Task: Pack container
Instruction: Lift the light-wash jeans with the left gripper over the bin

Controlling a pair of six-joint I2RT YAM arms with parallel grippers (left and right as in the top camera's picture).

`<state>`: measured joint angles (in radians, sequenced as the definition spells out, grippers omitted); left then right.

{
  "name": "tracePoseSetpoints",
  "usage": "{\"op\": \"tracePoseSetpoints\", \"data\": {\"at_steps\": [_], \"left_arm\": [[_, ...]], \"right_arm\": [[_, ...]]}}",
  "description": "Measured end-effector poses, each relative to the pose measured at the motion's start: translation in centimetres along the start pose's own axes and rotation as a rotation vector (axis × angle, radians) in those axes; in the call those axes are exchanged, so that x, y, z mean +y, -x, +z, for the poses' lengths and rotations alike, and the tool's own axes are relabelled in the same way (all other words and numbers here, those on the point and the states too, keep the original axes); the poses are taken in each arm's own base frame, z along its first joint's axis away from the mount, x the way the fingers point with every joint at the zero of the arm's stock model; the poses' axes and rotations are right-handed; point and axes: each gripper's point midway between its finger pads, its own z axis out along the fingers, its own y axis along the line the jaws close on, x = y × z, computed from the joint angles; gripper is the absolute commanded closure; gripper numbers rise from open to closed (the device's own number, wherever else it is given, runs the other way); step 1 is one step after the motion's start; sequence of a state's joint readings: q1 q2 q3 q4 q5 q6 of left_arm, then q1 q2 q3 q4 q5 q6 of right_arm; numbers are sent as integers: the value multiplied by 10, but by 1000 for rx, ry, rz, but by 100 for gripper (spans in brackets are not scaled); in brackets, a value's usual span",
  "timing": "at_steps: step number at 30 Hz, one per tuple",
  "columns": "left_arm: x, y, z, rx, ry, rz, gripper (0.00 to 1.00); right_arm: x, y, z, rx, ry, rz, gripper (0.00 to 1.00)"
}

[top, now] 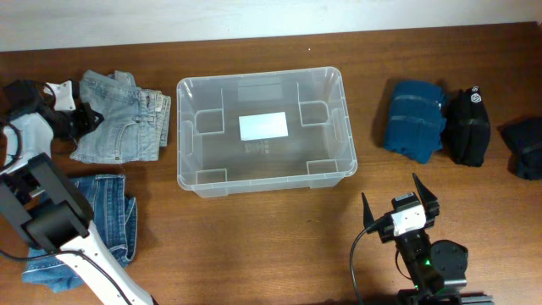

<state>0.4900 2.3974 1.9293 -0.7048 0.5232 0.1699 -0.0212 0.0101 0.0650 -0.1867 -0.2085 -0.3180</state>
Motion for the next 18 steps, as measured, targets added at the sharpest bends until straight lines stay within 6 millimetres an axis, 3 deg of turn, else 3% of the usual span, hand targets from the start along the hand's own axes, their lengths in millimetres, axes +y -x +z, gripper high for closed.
{"op": "tracePoseSetpoints", "data": {"at_steps": [3,6,12,18], "left_arm": [[-12,11,-10,14,-45,-38,99],[-35,33,-33,2,-97,-63,99],[-93,85,-103,-88,-171,-38,99],[-149,102,-168,-148,-282,-20,99]], "right_arm": [[0,0,0,0,0,0,1],[0,0,0,0,0,0,2],[0,0,0,0,0,-1,2],[0,0,0,0,0,0,2]]}}
